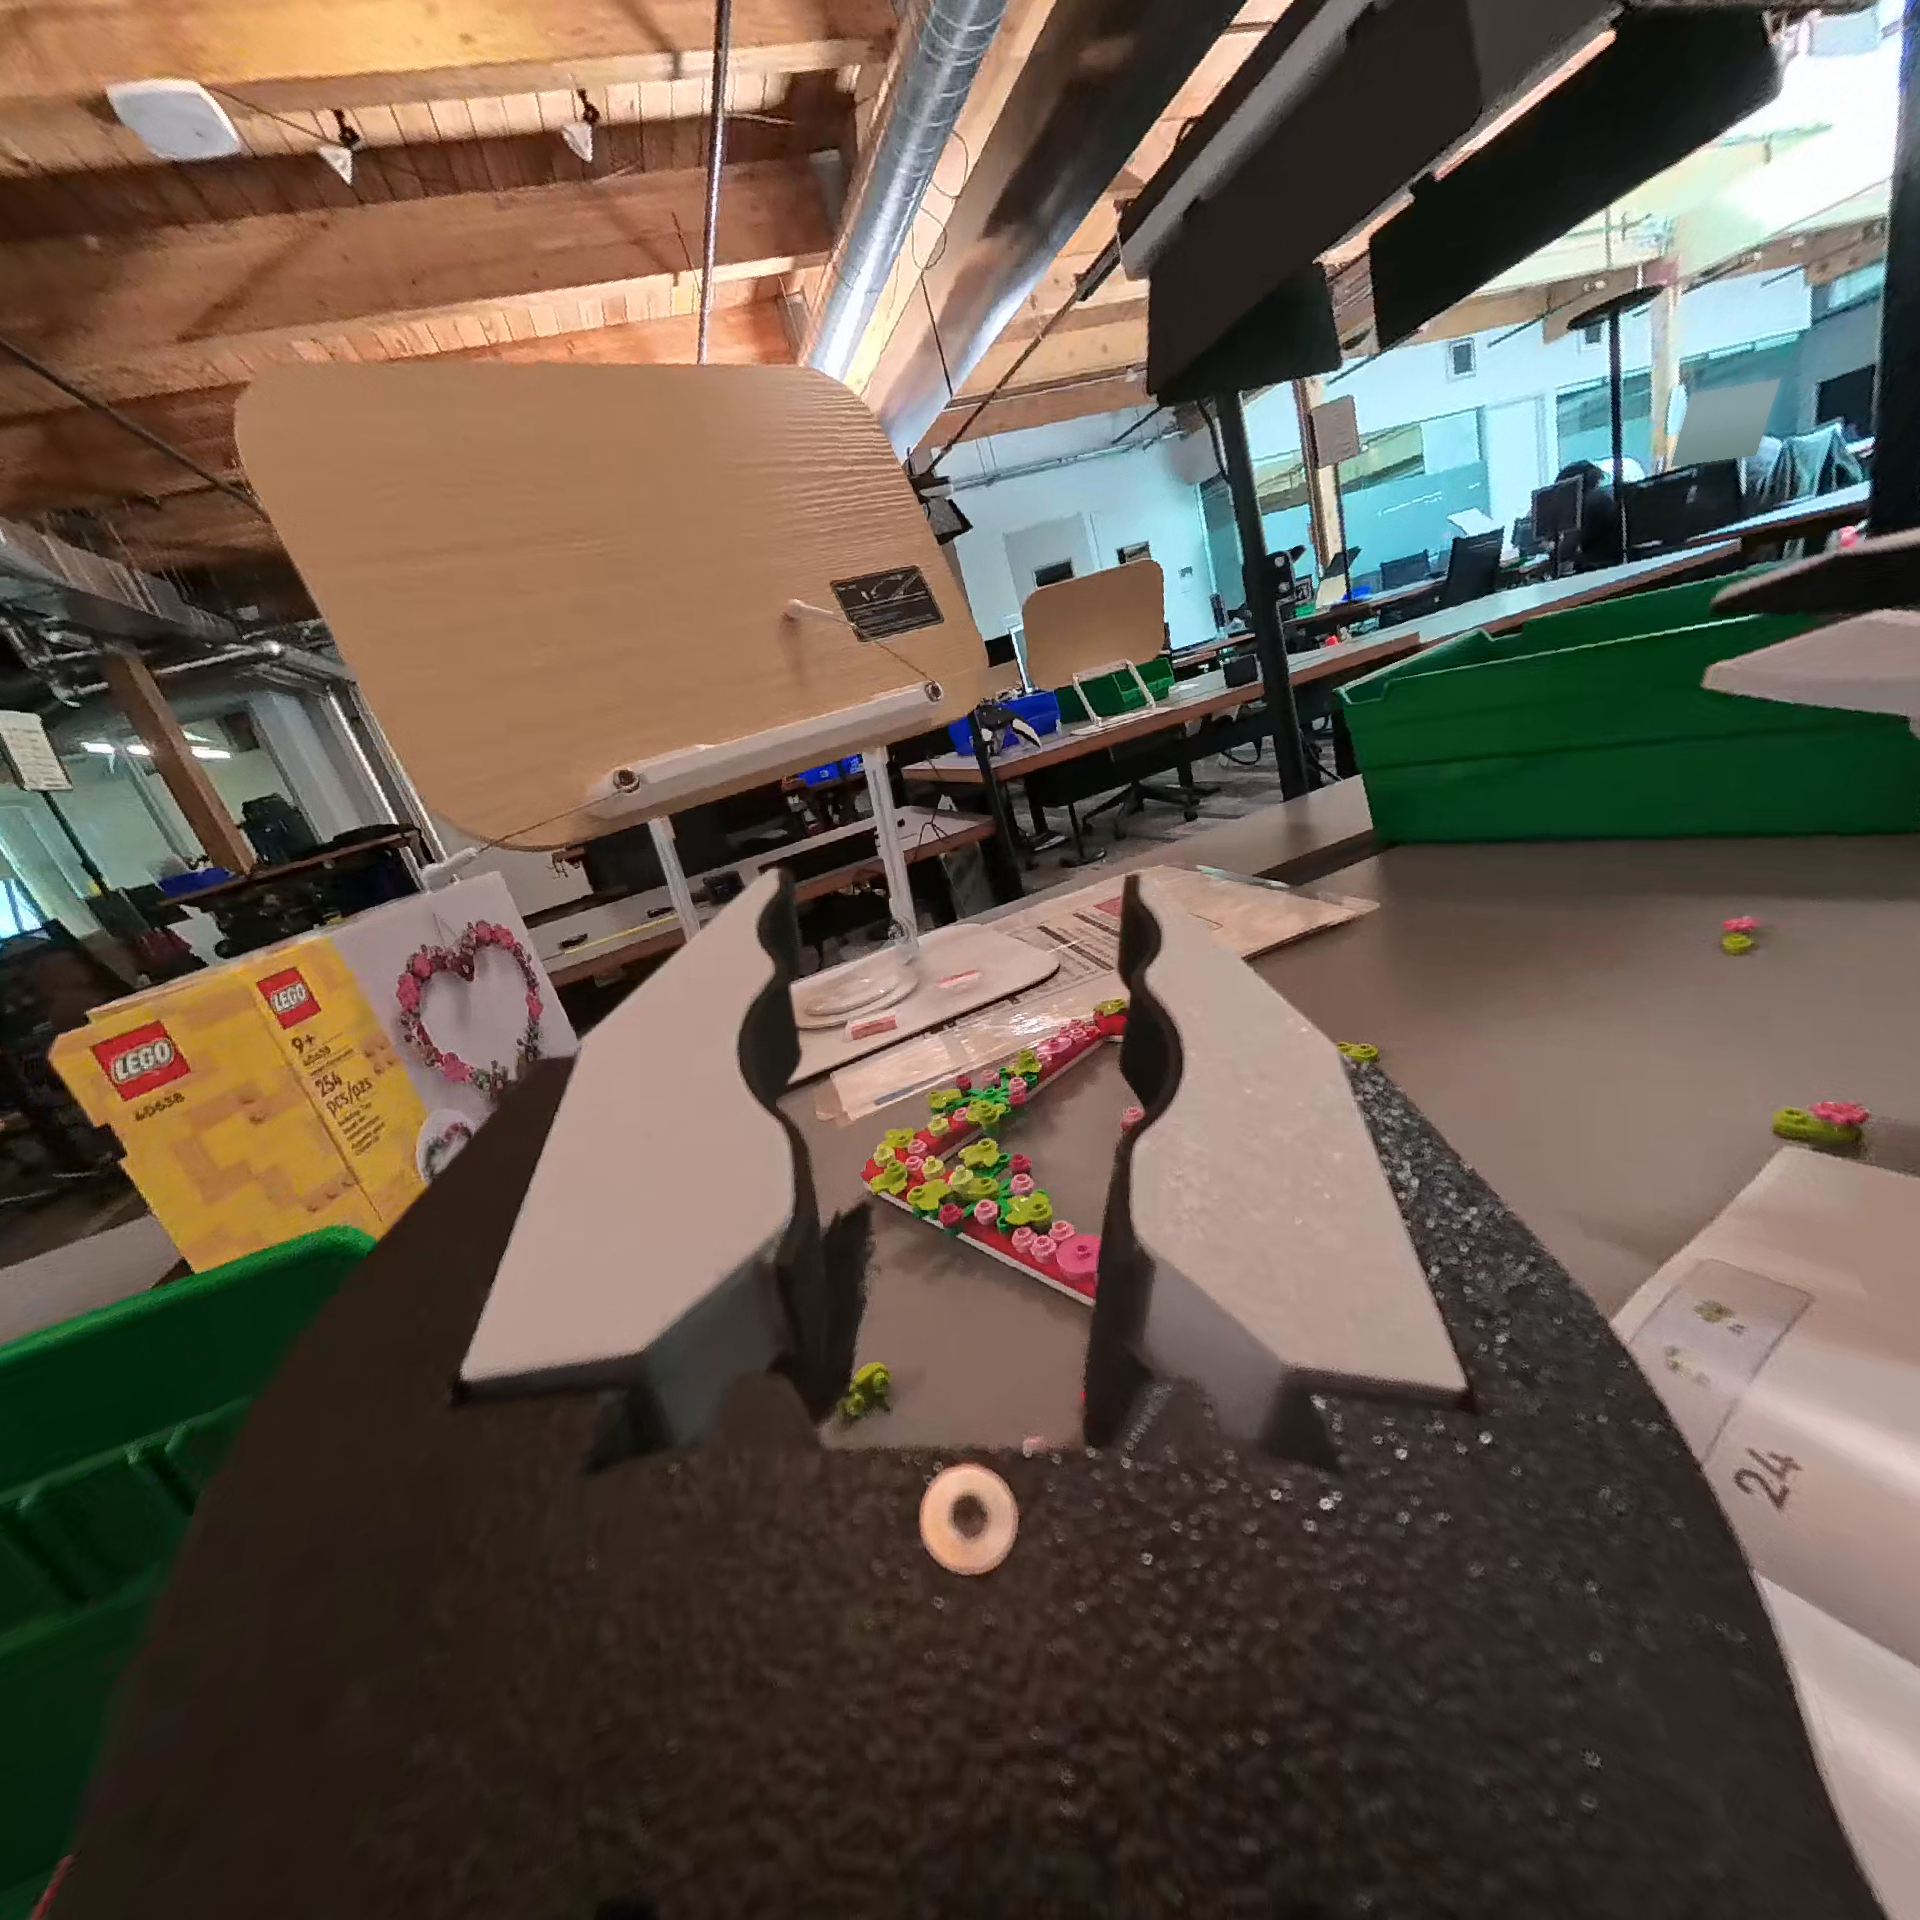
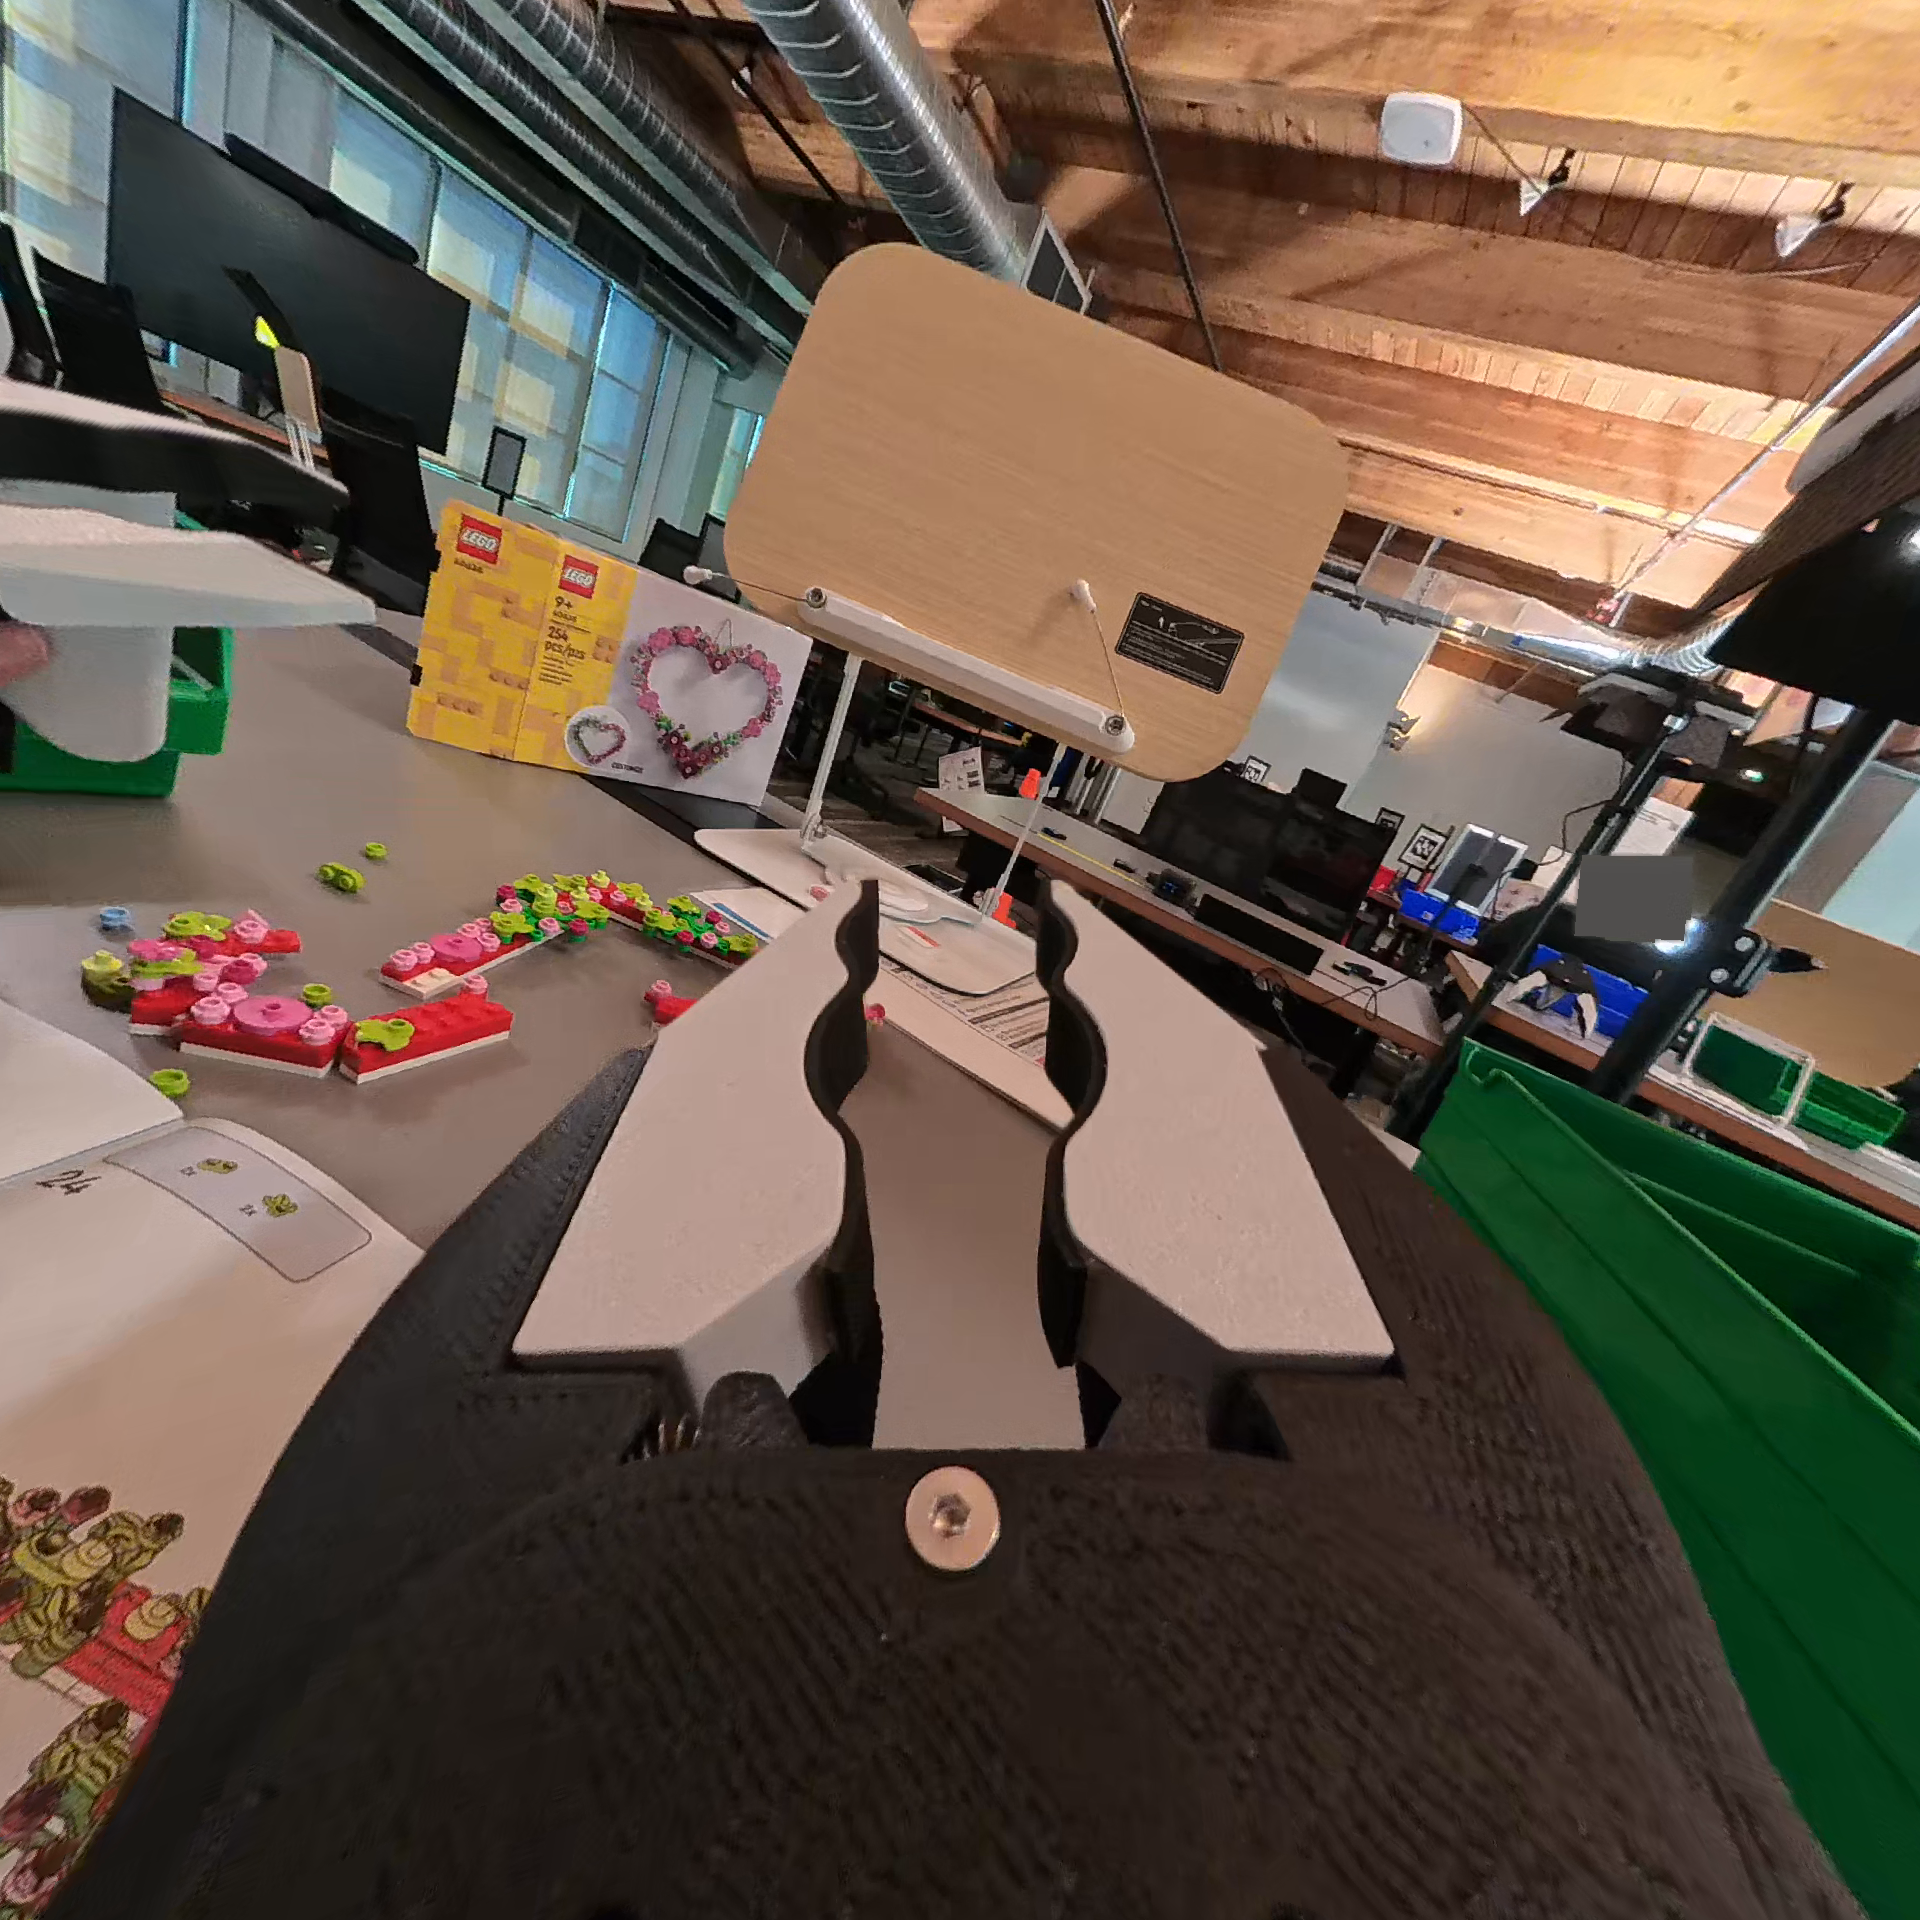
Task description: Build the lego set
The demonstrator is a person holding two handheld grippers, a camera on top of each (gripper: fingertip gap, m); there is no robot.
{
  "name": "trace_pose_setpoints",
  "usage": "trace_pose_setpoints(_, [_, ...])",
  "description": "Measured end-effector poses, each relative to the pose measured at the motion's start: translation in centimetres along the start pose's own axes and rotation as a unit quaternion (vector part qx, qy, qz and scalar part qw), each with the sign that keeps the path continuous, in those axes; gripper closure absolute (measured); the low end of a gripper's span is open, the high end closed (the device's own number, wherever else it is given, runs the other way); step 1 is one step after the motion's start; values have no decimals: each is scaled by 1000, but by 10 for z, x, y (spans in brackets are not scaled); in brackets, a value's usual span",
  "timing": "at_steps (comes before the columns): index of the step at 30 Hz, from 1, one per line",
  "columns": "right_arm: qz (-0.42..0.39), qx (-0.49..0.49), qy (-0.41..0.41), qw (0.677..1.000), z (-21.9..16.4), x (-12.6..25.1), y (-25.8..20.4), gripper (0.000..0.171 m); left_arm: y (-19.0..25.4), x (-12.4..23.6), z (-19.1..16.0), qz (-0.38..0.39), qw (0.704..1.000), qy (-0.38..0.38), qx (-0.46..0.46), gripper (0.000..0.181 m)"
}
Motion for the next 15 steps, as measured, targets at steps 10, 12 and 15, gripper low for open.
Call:
trace_pose_setpoints(10, [-14,15,-42,999,-11,9,7,147,0,0,-4,-23,997,2,80,124])
trace_pose_setpoints(12, [-15,4,-40,999,-11,10,9,147,1,0,-5,-27,996,1,81,124])
trace_pose_setpoints(15, [-11,-15,-40,999,-12,10,9,147,2,1,-4,-30,997,3,77,124])
Point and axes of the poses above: each gripper's, where its closed fingertips meet, x back along the fingers, z out of its top, y = z × x across the jaws, the point moved 2 cm from there along x, back along the fingers, and after that the axes turned 3 degrees about x, right-handed, at the moved point
